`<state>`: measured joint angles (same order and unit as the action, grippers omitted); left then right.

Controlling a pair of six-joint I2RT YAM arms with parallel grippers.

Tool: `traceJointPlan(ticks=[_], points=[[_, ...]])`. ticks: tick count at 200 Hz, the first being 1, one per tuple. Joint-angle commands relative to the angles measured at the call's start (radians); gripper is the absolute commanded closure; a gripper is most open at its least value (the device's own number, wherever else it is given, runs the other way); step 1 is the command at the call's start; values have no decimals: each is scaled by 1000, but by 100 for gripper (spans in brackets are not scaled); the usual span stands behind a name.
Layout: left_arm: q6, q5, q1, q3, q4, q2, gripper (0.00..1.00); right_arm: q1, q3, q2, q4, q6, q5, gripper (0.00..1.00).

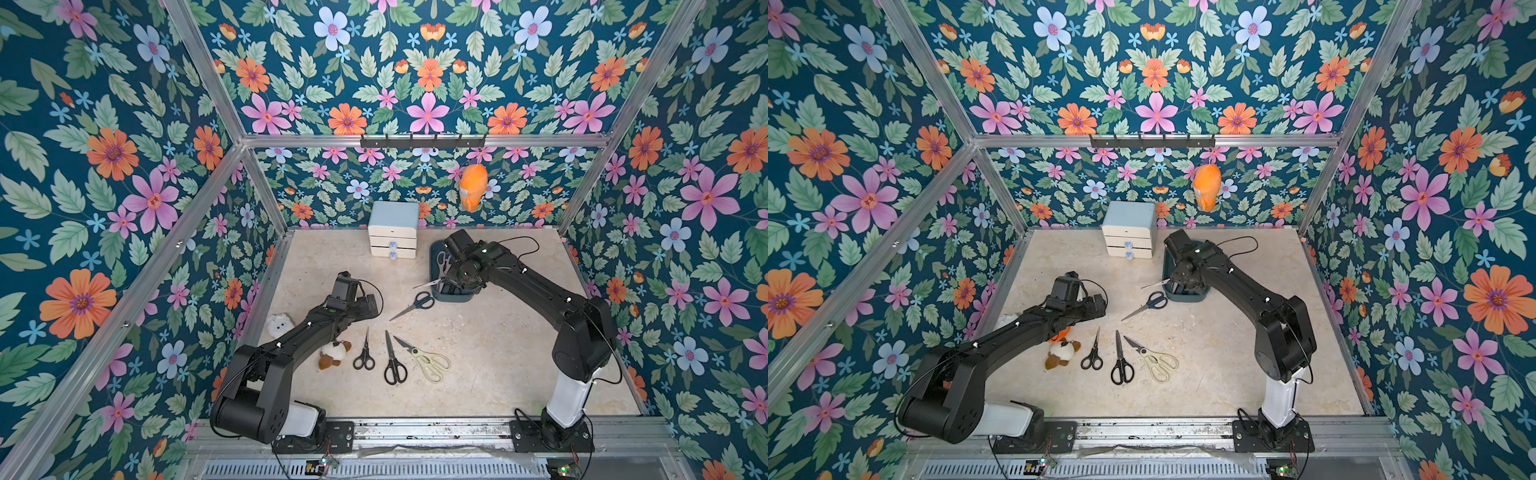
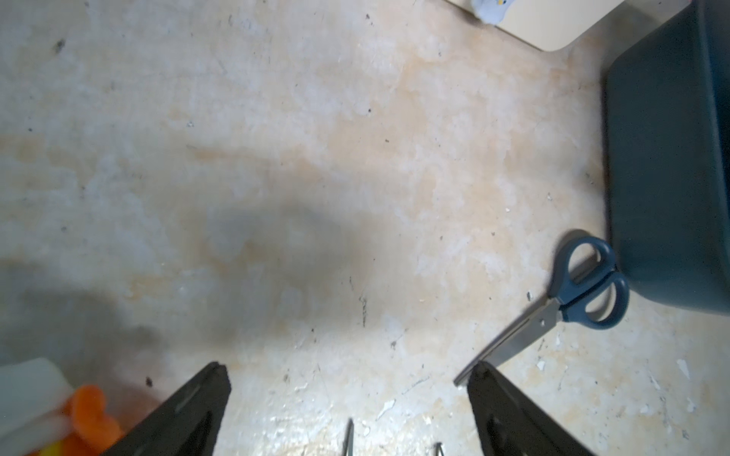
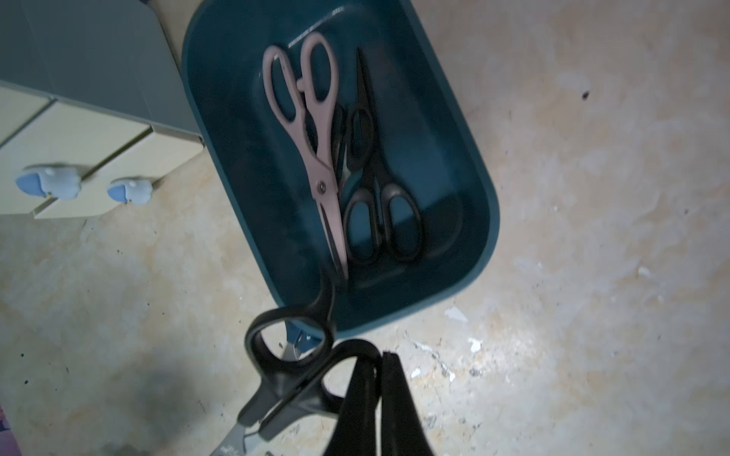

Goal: Put the scissors into the storage box
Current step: Place the scissors in the storage box.

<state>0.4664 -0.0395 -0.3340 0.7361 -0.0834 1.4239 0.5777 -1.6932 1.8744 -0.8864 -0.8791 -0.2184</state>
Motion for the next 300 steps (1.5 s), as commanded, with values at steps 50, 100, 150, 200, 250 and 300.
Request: traceJointPlan(ticks=[50,100,150,200,250,300], points=[[37,-22,1,143,6,98,1,-139,-251,186,-173,396,-68,100],[29,10,1,181,-21,120,1,-149,-399,315,-232,513,-143,100],[37,30,1,190,-36,118,1,-149,-601,484,-293,550,-136,100],[40,67,0,149,-55,56,1,-148,-635,556,-249,537,-42,100],[62,83,1,84,-55,5,1,-148,-648,593,-241,520,-28,99],[67,69,1,68,-46,-5,1,-148,-671,556,-249,514,4,76]])
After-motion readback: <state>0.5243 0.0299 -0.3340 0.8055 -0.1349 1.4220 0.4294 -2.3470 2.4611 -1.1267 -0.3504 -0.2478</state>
